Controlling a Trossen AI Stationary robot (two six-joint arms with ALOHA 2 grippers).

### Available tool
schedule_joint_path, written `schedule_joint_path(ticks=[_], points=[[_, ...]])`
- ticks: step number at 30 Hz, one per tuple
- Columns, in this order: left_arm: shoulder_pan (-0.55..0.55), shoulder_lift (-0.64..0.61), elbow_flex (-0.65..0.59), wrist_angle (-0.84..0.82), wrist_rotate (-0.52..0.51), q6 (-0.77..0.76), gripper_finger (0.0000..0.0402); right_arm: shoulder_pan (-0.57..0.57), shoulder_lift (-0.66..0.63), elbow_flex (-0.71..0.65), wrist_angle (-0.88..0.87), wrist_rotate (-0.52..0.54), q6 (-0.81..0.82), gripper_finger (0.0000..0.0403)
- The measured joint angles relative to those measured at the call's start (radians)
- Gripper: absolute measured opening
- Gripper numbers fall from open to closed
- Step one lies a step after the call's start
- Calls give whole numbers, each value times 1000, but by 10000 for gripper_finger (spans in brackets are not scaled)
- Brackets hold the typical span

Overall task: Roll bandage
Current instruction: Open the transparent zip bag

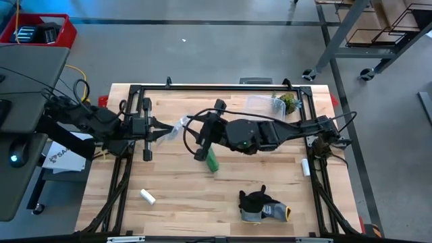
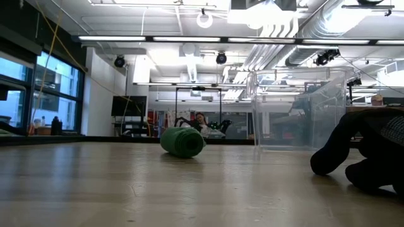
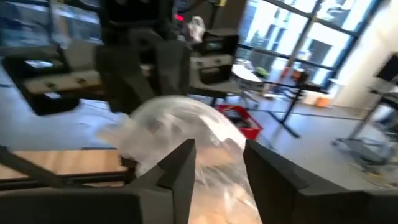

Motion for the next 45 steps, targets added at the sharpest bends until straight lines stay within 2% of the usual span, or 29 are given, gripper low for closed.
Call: schedule_joint_path(ticks=[7,12,16,19,23,26,30,32,36,41,43,45], points=[[1,23,0,74,-19,85,0,3,0,0,-1,-27,11,118],[2,25,0,95,-23,93,0,2,0,0,-11,36,12,118],[0,24,0,90,14,86,0,2,0,0,-14,40,11,113],[0,28,0,89,43,85,0,-1,0,0,-12,29,6,87],[0,36,0,61,65,72,0,-7,0,0,-13,21,13,16],[0,37,0,49,59,66,0,-10,0,0,-18,-7,78,4],[-1,11,0,0,-28,32,0,0,-12,-1,-52,9,155,1],[0,-12,0,-30,-62,3,0,7,-27,-1,-55,-34,179,0],[5,-28,0,-61,-132,-17,0,11,-35,0,-117,-207,224,0],[37,-25,-1,-52,-149,-23,0,13,6,0,-176,-361,248,0],[40,-22,-1,-56,-143,-35,0,21,14,0,-177,-335,224,0],[32,-23,0,-77,-139,-9,0,25,13,0,-180,-258,207,0]])
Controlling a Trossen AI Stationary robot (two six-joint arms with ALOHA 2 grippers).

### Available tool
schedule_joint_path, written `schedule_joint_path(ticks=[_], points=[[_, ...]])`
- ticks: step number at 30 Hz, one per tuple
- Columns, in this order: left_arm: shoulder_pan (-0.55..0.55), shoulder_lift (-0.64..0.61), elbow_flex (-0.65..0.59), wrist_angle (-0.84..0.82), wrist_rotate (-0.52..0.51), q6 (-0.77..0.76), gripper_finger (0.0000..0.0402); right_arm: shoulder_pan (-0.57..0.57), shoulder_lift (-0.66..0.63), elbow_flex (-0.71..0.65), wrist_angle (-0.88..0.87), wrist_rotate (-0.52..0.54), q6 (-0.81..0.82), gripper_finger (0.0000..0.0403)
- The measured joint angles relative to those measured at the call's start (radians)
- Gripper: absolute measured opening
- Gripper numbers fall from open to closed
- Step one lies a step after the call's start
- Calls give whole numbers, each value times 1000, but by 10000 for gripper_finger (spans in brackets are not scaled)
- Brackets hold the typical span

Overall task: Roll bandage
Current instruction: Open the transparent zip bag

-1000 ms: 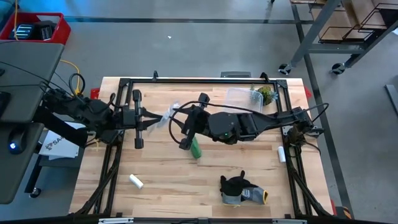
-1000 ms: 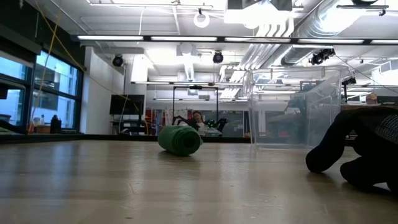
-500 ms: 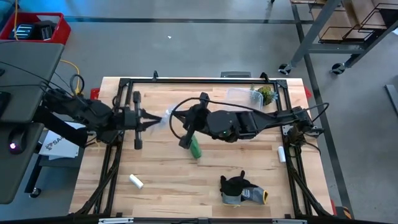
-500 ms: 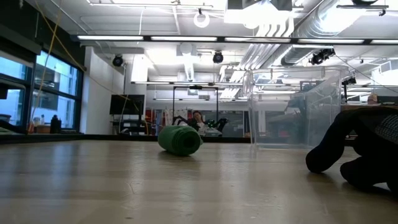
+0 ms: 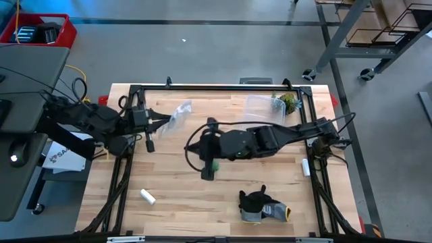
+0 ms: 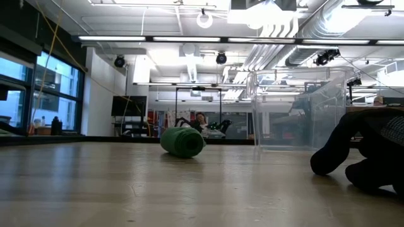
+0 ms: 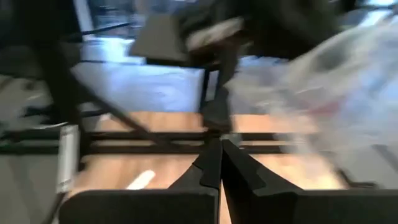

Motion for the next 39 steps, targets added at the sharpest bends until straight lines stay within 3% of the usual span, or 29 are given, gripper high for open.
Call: schedule_joint_path(ticks=[2,6,11,15,22,28,34,39], points=[[-30,8,1,-63,-46,95,0,6,-12,0,1,65,-20,0],[-85,58,0,-115,-186,333,0,8,-41,0,2,82,-18,0],[-121,148,0,-111,-266,701,0,-1,-59,1,1,96,247,7],[-133,215,0,-113,-329,904,0,-27,-59,1,-64,95,485,42],[-159,218,0,-112,-353,879,0,-71,-61,1,-214,99,785,129],[-191,168,0,-111,-379,866,0,-105,-63,1,-271,131,1069,176],[-193,158,0,-111,-356,853,0,-117,-50,1,-89,69,1026,195],[-193,158,0,-113,-342,815,0,-121,-29,0,-118,43,1044,197]])
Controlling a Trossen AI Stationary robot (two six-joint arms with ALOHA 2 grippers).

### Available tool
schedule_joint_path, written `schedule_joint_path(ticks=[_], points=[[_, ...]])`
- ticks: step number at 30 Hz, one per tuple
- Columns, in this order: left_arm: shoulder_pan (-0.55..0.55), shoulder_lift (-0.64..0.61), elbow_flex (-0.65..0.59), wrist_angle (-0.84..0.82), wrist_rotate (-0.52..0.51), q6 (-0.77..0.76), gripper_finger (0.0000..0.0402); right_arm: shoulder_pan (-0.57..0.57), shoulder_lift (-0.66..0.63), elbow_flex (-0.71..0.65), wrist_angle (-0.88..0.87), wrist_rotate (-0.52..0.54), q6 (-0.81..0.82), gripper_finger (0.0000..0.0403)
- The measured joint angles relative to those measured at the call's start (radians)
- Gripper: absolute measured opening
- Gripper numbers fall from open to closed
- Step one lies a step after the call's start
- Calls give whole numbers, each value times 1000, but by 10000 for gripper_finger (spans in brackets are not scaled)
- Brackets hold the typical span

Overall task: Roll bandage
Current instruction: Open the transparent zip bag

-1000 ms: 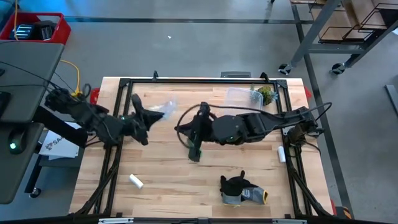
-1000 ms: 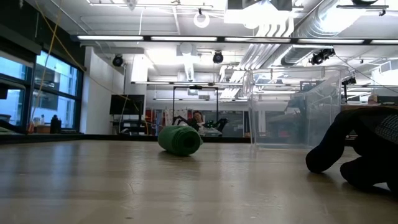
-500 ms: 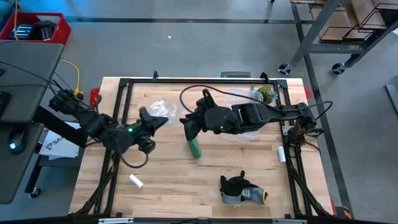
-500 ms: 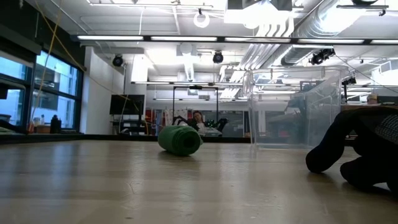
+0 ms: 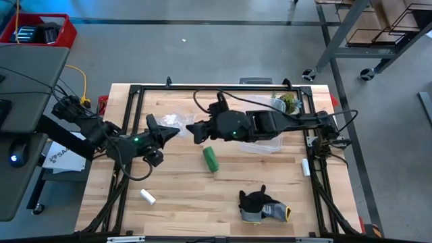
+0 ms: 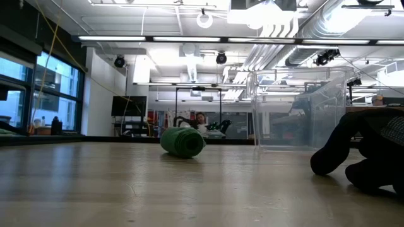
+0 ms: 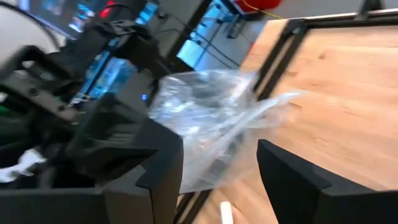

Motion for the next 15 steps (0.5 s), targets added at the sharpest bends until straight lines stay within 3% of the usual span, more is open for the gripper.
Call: schedule_joint_path(ticks=[5,10,15], points=[[0,-11,0,0,-39,-21,0,1,-3,0,-31,48,24,197],[0,-23,0,0,-74,-138,0,2,-6,0,-23,16,34,197],[1,-74,0,1,-71,-396,0,39,-9,0,-3,34,-207,197]])
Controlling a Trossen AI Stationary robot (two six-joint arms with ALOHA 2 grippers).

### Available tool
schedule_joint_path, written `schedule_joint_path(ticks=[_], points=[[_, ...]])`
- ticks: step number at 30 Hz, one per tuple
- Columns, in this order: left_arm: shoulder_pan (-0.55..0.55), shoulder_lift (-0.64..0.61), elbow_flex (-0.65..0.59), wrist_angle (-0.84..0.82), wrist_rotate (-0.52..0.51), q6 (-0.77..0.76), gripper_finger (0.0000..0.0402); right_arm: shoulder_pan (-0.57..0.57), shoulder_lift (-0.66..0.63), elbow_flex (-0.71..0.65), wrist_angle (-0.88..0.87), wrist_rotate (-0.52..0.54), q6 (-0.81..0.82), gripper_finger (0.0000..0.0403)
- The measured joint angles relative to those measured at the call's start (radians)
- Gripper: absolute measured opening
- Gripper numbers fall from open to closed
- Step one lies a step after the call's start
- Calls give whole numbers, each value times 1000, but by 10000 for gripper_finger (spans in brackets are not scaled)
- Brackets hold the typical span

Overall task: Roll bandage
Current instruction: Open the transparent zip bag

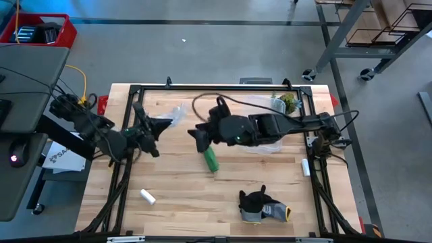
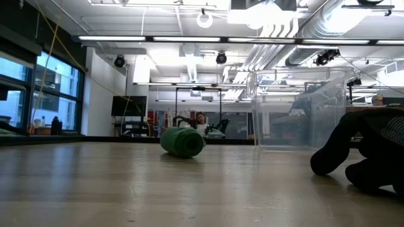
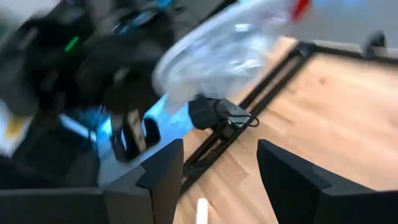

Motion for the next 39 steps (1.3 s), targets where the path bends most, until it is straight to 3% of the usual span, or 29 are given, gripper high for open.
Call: schedule_joint_path(ticks=[2,6,10,18,25,34,39], points=[[13,-25,0,0,69,-122,0,12,-2,0,16,-4,-128,197],[60,-59,1,2,330,-364,0,16,-2,0,45,8,-445,197],[111,-41,1,0,459,-453,0,18,-2,0,60,62,-692,197],[161,8,1,0,480,-491,0,23,2,0,16,61,-870,197],[185,18,1,45,482,-490,0,24,9,0,-30,101,-904,194],[209,21,1,70,514,-496,0,23,30,0,20,181,-939,95],[209,20,1,74,517,-509,0,21,30,0,51,138,-943,52]])
